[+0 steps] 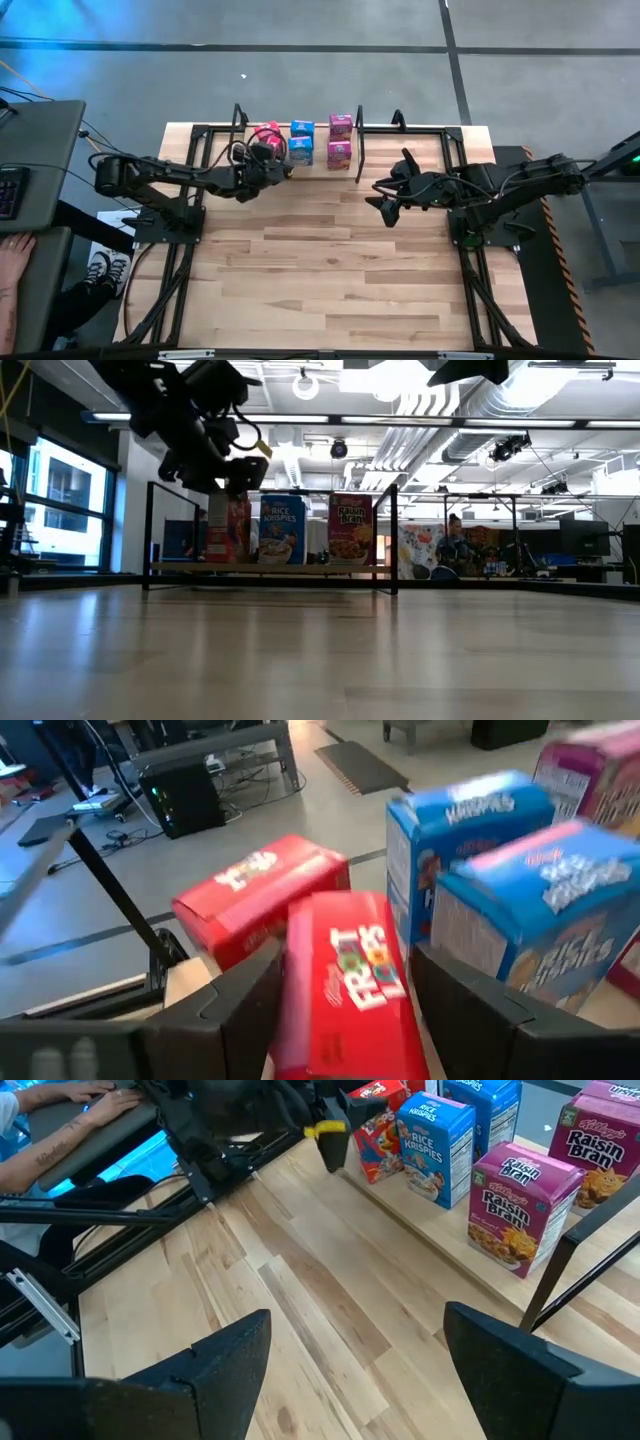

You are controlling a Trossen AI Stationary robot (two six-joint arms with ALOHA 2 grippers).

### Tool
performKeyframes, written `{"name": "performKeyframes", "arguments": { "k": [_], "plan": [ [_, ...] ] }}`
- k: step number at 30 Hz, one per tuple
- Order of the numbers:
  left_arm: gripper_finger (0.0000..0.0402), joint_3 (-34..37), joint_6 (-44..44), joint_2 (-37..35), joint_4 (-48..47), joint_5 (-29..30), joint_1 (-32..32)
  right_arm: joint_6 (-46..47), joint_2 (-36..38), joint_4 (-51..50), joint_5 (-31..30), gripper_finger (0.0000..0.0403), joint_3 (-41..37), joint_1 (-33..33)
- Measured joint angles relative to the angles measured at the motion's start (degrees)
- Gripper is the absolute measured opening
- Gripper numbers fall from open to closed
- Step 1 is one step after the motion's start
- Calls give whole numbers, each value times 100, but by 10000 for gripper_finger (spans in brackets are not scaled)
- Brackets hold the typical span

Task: Stack cereal on shelf
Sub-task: Put the red cereal box on the shelf aligned with the other red cereal box

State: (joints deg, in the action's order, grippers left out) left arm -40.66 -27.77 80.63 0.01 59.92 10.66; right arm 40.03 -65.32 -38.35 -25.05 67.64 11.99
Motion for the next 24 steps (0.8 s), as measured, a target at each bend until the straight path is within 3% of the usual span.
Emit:
{"name": "performKeyframes", "arguments": {
  "k": [15, 19, 22, 24],
  "plan": [
    [216, 0, 743, -1329, 28, -158, -96, -4, 0, 0, -5, 291, 1, 0],
    [215, 0, 1066, -1837, 217, -656, -425, -16, 0, 0, -7, 291, 1, 0],
    [191, -2, 1249, -2043, 626, -923, -851, -50, 0, 0, -9, 291, 1, 2],
    [150, -9, 1206, -2067, 682, -979, -1206, -61, 0, 0, -12, 291, 1, 0]
  ]
}}
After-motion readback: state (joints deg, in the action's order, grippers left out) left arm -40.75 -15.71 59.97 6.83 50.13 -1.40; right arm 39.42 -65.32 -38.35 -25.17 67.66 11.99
